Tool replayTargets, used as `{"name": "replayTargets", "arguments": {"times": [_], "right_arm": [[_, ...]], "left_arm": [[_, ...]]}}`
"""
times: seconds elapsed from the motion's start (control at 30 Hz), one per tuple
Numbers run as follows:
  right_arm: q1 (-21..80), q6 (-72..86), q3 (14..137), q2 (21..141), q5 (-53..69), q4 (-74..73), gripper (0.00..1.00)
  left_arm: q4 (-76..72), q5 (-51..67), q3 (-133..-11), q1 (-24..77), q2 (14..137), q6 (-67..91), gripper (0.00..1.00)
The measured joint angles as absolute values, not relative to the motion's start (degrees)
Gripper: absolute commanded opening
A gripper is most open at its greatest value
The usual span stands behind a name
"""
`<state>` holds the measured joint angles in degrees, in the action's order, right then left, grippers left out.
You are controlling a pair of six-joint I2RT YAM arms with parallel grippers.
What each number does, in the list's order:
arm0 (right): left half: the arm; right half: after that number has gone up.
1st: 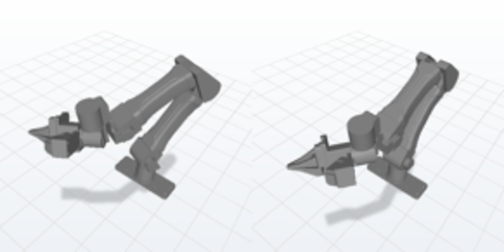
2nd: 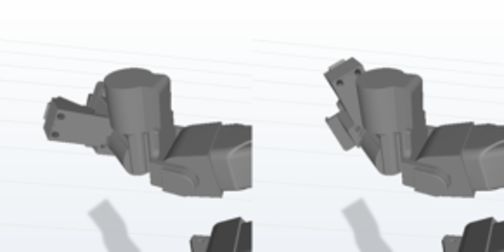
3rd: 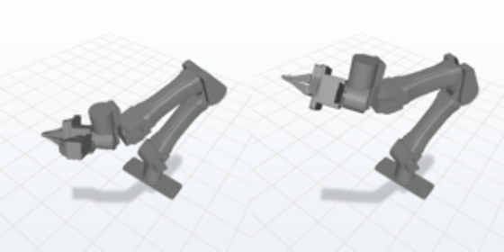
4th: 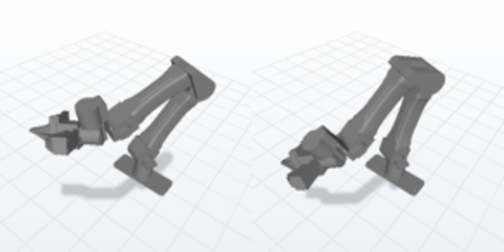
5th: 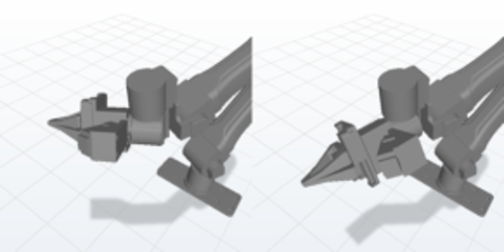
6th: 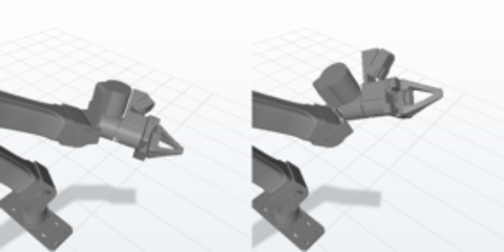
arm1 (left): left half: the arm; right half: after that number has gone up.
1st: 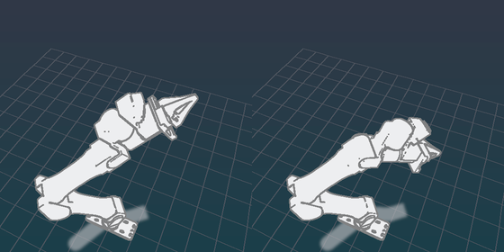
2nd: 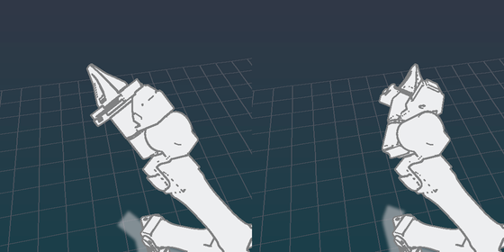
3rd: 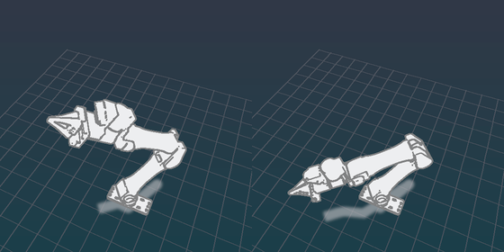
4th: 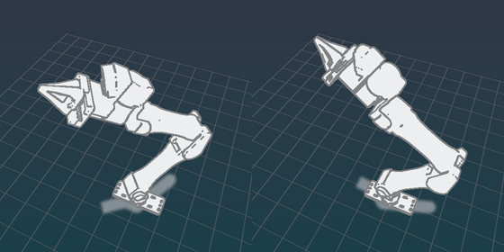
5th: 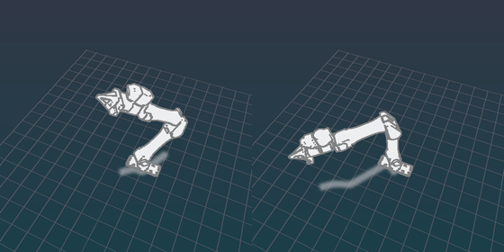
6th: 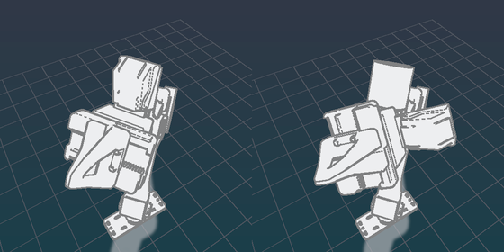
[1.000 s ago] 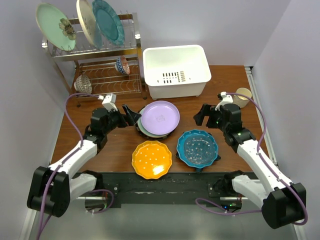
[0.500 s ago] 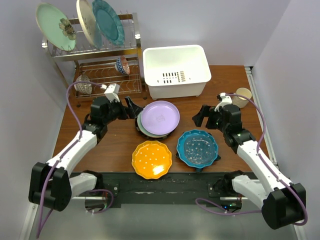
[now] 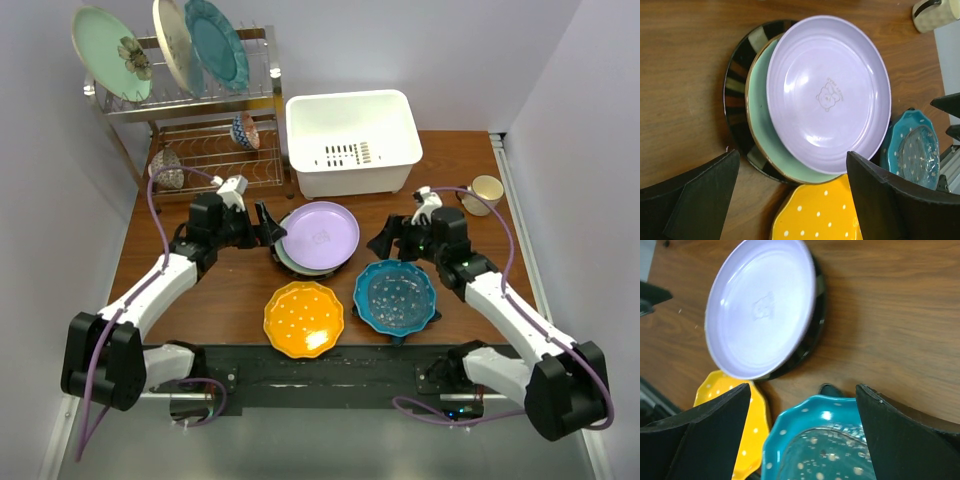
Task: Place the plates into the plastic bin on the countertop
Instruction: Pick up the plate at the center of the board.
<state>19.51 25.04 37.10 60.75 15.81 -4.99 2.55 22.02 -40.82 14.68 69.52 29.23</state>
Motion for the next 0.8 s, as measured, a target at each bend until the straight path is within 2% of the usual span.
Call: {"name": "replayTargets", "arguments": {"times": [0.2,0.47,0.63,0.8], "right_arm": [[26.0,25.1,38.6,62.7,16.0,-5.0,0.87],[27.8,24.9,41.8,63.5,16.1,-7.2,0.87],[28.5,24.4,43.2,63.5,16.1,-9.1,0.86],[28.6,24.4,43.2,63.5,16.2,-10.4,0.86]], "left_arm": [[9.3,21.1,-40.6,14.7,67.7,29.4,0.86],[16.1,20.4,-36.2,14.7,63.5,31.0,0.84],[18.8,20.3,-34.3,15.0,63.7,31.4,0.74],[21.3,18.9,-34.1,18.1,66.0,31.5,0.71]]}}
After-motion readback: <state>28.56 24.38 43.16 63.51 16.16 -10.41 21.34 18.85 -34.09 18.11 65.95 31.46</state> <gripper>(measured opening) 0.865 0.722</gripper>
